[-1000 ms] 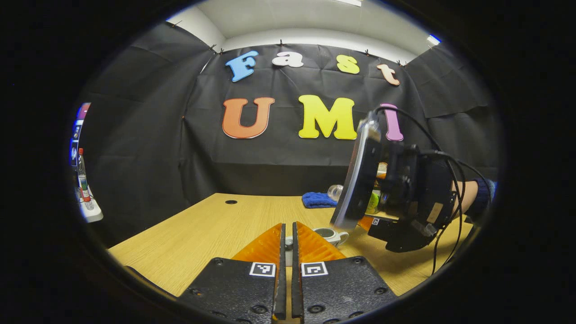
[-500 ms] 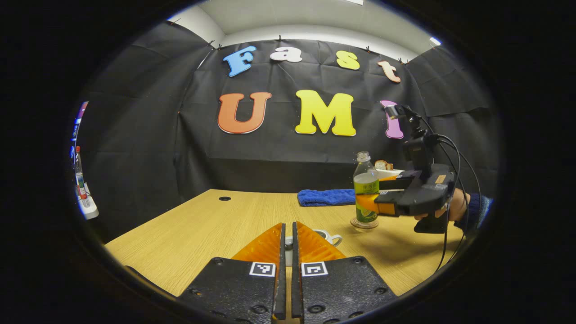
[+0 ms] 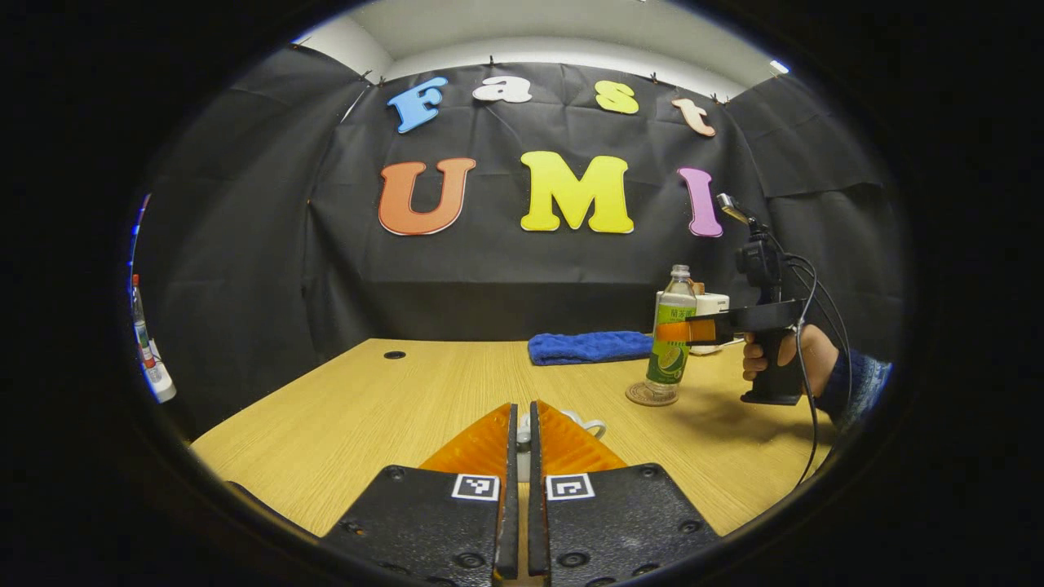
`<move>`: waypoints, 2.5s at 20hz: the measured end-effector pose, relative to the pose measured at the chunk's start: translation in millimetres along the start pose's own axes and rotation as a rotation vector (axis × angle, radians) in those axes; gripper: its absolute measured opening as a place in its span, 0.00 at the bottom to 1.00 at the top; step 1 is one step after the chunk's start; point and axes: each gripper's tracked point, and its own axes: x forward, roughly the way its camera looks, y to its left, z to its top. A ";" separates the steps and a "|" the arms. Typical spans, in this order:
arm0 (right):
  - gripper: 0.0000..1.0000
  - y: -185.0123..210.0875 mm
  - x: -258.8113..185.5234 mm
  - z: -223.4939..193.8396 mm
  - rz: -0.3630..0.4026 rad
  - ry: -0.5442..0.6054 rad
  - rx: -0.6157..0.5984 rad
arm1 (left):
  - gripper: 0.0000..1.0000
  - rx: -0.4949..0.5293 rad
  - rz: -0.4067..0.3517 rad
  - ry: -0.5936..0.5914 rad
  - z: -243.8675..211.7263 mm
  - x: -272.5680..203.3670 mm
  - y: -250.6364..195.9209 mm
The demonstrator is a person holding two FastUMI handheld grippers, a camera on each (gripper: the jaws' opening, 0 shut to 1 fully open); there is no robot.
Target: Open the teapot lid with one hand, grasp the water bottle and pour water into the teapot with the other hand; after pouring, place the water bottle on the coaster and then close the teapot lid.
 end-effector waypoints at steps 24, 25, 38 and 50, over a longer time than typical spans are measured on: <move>0.97 -11.2 -50.3 -20.0 0.030 -0.031 0.006 | 0.07 -0.056 0.010 0.040 -0.8 50.0 -11.1; 0.96 -16.2 -61.1 -21.3 0.018 -0.046 -0.017 | 0.07 -0.056 0.012 0.042 -0.7 53.6 -12.0; 0.95 -20.7 -125.3 -26.9 0.043 -0.164 -0.171 | 0.08 -0.032 0.033 0.083 -16.3 84.6 -19.6; 0.98 -48.6 -153.6 -19.0 0.007 -0.191 -0.121 | 0.10 -0.005 0.069 0.058 -2.6 89.8 -23.2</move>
